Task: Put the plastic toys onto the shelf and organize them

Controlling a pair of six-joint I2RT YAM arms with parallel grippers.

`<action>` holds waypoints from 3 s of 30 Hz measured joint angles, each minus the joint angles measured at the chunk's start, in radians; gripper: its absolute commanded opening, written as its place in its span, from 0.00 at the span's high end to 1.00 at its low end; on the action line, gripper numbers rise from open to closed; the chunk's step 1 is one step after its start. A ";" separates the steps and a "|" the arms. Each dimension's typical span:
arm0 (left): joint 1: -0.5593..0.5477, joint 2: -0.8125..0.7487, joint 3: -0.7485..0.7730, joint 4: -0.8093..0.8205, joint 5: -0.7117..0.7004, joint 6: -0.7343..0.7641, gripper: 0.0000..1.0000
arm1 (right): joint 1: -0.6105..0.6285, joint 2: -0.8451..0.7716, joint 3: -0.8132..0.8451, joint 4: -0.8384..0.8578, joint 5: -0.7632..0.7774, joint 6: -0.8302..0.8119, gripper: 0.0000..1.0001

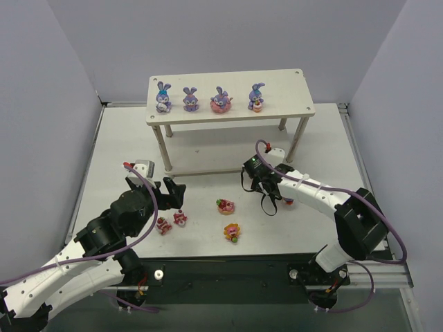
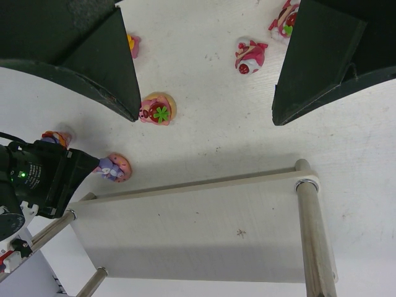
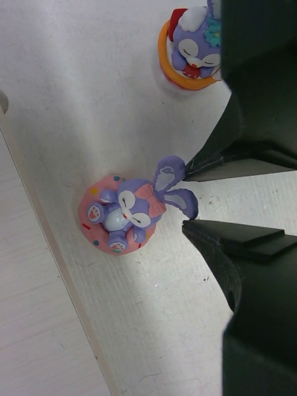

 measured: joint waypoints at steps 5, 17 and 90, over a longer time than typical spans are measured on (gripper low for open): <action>0.000 0.000 0.000 0.000 0.000 0.000 0.03 | -0.001 0.021 0.019 -0.021 0.021 0.039 0.84; 0.000 0.003 0.000 0.000 0.000 0.000 0.03 | -0.002 0.014 0.024 -0.090 0.062 0.069 1.00; 0.314 0.412 0.254 0.130 1.015 -0.282 0.03 | 0.089 -0.545 0.261 -0.022 -0.436 -0.734 1.00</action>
